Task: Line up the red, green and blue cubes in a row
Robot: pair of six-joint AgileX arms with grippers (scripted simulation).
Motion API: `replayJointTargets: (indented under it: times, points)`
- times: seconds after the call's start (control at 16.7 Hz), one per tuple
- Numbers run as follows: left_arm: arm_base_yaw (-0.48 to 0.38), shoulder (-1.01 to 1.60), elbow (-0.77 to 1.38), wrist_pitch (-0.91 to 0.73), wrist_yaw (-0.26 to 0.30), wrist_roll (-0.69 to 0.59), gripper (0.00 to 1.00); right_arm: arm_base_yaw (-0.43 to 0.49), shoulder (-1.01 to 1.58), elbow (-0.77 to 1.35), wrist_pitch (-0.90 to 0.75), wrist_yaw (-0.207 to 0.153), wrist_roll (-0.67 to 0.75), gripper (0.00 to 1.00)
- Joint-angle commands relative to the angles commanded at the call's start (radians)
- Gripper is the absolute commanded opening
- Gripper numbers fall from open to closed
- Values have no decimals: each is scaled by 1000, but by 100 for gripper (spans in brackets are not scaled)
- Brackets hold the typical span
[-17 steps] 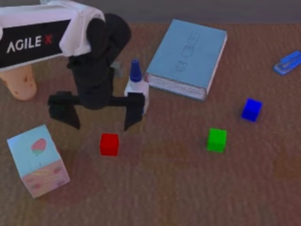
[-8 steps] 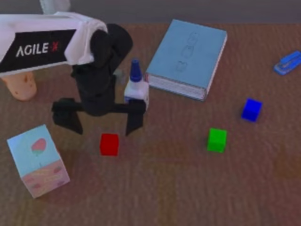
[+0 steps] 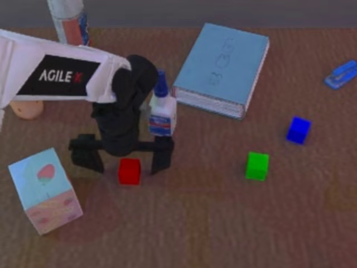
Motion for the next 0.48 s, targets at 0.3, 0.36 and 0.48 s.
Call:
replayJointTargets:
  times: [0.3,0.36,0.48]
  points:
    - [0,0,0,0,0,0,77,0,0,0,0,0,0,100]
    - [0,0,0,0,0,0,70,0,0,0,0,0,0,100]
    - [0,0,0,0,0,0,55,0,0,0,0,0,0,100]
